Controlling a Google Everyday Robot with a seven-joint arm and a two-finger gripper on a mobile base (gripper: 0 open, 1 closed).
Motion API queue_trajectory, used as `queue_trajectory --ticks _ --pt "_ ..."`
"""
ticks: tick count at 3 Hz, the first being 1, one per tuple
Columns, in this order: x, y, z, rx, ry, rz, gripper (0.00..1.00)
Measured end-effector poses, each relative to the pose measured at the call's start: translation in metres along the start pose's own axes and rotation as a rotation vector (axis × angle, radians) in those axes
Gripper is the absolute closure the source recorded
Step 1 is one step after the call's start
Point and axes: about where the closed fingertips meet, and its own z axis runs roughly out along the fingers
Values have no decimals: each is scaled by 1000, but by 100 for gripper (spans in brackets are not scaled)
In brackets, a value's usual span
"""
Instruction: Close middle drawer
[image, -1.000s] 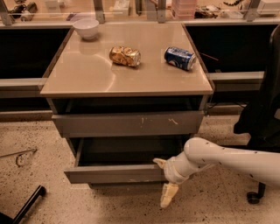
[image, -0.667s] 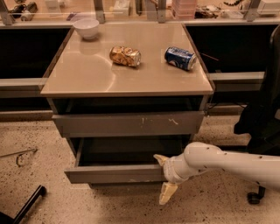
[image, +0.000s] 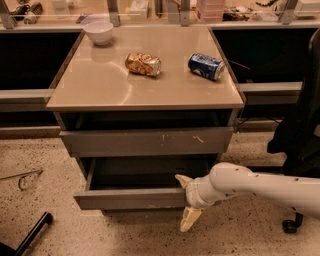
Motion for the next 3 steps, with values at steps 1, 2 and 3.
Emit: queue_trajectory --ticks 1,2,3 --pt "6 15 1 -13 2 32 0" --pt "15 42 6 -20 -18 89 0" --pt "24 57 19 -28 -38 115 0"
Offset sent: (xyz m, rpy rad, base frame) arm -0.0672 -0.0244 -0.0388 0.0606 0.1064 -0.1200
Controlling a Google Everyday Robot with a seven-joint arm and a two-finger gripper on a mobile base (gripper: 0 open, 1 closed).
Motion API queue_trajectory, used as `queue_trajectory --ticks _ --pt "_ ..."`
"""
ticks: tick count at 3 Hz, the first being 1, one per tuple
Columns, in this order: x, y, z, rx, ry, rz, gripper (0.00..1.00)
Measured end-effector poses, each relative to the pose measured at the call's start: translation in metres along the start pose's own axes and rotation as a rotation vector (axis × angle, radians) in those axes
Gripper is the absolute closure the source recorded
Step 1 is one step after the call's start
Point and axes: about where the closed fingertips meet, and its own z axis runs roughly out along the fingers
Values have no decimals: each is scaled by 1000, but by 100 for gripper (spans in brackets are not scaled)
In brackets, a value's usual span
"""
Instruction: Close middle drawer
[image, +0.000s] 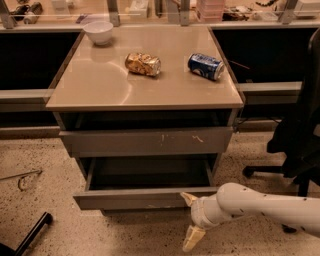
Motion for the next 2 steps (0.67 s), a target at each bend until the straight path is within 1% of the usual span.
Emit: queue_trajectory --ticks 1,2 --pt "10 -4 28 -25 -18 -20 0" --pt "12 -25 51 -38 -29 -67 0"
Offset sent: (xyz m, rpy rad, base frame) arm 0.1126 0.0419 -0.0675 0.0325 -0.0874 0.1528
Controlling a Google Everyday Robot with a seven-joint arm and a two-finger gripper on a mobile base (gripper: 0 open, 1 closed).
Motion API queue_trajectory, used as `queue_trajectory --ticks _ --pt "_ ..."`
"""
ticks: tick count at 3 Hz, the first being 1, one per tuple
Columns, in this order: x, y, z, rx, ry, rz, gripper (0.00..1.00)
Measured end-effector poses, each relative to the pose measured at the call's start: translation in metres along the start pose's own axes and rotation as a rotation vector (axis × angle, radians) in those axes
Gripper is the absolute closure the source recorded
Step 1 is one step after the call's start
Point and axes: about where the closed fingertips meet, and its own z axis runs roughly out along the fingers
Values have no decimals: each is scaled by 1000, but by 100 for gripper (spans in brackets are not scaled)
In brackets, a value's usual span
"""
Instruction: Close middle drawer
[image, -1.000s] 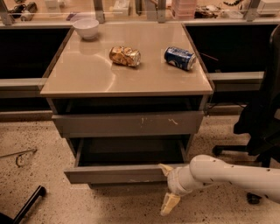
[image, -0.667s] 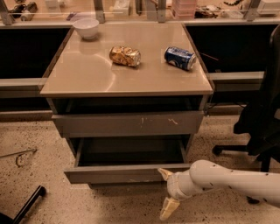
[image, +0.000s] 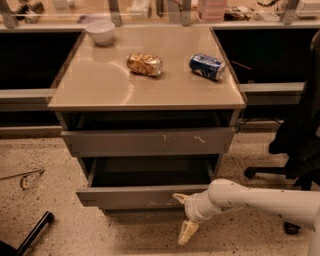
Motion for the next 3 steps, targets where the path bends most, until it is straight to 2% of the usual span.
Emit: queue_trajectory --ticks 1,2,3 --pt "-7 -35 9 27 -2 -50 0" --pt "-6 -34 9 28 -2 -50 0" --pt "-24 -74 12 77 -17 -119 0"
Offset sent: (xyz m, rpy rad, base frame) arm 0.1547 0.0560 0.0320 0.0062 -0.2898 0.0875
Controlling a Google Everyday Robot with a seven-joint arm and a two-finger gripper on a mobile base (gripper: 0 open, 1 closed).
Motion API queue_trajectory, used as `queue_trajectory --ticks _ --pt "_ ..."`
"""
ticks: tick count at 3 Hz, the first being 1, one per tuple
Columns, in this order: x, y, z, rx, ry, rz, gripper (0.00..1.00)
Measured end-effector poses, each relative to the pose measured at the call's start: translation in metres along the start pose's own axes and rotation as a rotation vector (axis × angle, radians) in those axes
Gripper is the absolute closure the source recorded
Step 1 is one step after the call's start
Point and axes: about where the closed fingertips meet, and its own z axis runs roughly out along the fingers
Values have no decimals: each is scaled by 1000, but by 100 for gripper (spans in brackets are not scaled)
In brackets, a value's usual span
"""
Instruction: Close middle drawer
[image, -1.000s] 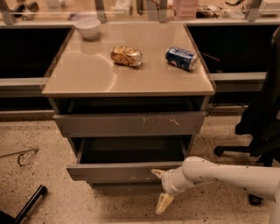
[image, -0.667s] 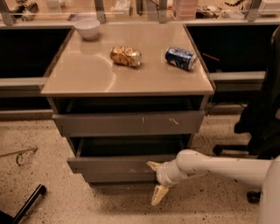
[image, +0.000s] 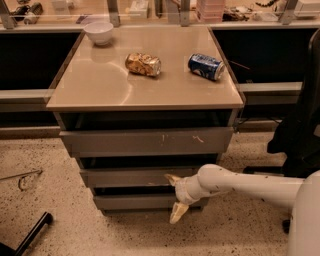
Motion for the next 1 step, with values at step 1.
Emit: queue_trajectory --ticks 1 --pt "0 0 0 0 0 0 0"
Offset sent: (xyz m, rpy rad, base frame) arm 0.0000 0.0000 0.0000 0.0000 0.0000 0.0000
